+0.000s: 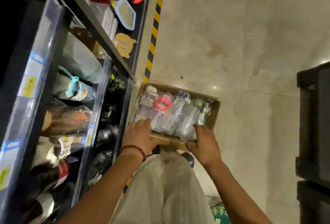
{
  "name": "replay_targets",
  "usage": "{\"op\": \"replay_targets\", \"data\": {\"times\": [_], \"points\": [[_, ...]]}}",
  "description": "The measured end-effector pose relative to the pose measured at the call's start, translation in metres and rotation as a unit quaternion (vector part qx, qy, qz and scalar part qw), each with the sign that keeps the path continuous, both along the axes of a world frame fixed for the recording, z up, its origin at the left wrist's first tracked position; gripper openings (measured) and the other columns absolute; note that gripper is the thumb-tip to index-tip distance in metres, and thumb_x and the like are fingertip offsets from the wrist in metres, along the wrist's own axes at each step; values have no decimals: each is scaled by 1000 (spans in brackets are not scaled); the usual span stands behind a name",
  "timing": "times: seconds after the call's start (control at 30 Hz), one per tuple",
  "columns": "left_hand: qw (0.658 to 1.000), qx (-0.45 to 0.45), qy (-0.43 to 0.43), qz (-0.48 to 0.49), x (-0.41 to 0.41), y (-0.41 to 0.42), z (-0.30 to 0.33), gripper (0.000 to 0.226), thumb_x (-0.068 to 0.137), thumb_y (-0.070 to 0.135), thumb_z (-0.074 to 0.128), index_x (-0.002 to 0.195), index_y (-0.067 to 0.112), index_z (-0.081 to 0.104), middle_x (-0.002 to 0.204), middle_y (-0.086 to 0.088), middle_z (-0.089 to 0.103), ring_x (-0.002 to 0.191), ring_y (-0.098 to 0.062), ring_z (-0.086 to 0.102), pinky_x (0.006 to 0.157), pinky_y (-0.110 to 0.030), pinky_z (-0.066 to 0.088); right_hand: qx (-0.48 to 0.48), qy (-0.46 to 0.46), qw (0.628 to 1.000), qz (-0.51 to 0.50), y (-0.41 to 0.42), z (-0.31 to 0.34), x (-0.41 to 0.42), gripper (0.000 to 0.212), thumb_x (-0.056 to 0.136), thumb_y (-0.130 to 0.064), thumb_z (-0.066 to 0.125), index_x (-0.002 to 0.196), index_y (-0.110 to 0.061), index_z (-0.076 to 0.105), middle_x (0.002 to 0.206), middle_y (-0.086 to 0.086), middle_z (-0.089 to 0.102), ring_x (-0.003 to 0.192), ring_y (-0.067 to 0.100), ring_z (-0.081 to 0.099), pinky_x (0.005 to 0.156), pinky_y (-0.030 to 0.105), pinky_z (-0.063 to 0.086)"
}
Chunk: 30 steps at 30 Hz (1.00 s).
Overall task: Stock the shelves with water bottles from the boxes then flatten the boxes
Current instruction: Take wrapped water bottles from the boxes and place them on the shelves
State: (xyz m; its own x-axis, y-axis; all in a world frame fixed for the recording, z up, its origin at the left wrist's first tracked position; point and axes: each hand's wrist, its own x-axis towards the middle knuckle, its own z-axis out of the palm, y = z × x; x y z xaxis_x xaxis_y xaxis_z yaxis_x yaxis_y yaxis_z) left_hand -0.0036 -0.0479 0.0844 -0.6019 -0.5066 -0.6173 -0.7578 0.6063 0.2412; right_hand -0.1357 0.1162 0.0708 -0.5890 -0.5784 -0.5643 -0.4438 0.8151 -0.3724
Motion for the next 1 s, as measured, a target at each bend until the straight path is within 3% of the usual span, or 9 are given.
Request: {"op": "replay_targets", "data": {"times": [0.17, 0.33, 0.5, 0.6, 0.7, 0.77, 0.87, 0.93, 1.0], "points": [[996, 73, -45, 35, -36, -3, -92, 74, 81, 40, 67, 143, 22, 30, 141, -1, 40, 128, -21, 40, 105, -35, 38, 54, -51, 996, -43, -7, -96, -31, 68, 80, -28, 68, 140, -13, 40, 130, 10, 49, 121, 30, 44, 94, 36, 43], [988, 132, -35, 75, -83, 11, -191, 71, 74, 41, 74, 134, 24, 39, 130, 1, 51, 116, -20, 50, 99, -35, 45, 86, -87, 987, -108, -4, -192, -62, 68, 75, -33, 74, 132, -11, 44, 127, 12, 54, 119, 31, 48, 94, 38, 44], [982, 144, -67, 103, -118, 23, -297, 80, 71, 44, 76, 136, 22, 35, 136, -4, 47, 122, -25, 48, 101, -43, 44, 96, -134, 966, -200, 4, -283, -82, 67, 74, -39, 76, 128, -10, 47, 123, 11, 58, 111, 28, 55, 91, 36, 47], [981, 128, -107, 96, -122, 32, -348, 94, 74, 44, 74, 145, 14, 21, 146, -10, 35, 132, -28, 38, 108, -40, 38, 102, -182, 947, -245, 6, -326, -86, 83, 75, -46, 75, 137, -8, 36, 132, 11, 52, 119, 30, 52, 96, 38, 45], [977, 145, -92, 124, -121, 37, -379, 106, 67, 45, 79, 147, 20, 15, 144, -6, 38, 129, -26, 41, 105, -34, 39, 49, -252, 898, -357, 2, -354, -87, 82, 77, -32, 77, 137, -7, 27, 121, 4, 49, 112, 22, 52, 82, 27, 40], [966, 178, -71, 172, -123, 37, -391, 106, 64, 43, 82, 147, 24, 18, 144, 0, 39, 130, -23, 41, 102, -29, 37, 19, -262, 871, -416, -2, -367, -84, 90, 75, -30, 79, 139, -8, 21, 124, 3, 46, 110, 19, 49, 83, 27, 40], [942, 226, -34, 246, -125, 34, -408, 113, 52, 50, 85, 146, 32, 25, 144, 5, 41, 132, -21, 41, 107, -36, 38, 1, -231, 865, -445, -1, -380, -76, 94, 70, -35, 82, 139, -13, 22, 136, 6, 43, 123, 25, 45, 92, 32, 42], [933, 238, -12, 268, -127, 35, -410, 113, 44, 56, 86, 142, 31, 34, 138, 4, 49, 127, -21, 46, 104, -41, 43, -14, -224, 859, -460, -1, -383, -75, 86, 70, -30, 82, 135, -16, 28, 127, 5, 47, 117, 25, 50, 85, 33, 44], [922, 253, 7, 292, -127, 41, -405, 105, 51, 43, 89, 140, 27, 37, 137, 4, 51, 127, -20, 47, 103, -40, 44, -18, -227, 850, -474, 1, -382, -77, 81, 72, -23, 81, 134, -14, 30, 117, 3, 48, 110, 25, 53, 78, 31, 43]]}}
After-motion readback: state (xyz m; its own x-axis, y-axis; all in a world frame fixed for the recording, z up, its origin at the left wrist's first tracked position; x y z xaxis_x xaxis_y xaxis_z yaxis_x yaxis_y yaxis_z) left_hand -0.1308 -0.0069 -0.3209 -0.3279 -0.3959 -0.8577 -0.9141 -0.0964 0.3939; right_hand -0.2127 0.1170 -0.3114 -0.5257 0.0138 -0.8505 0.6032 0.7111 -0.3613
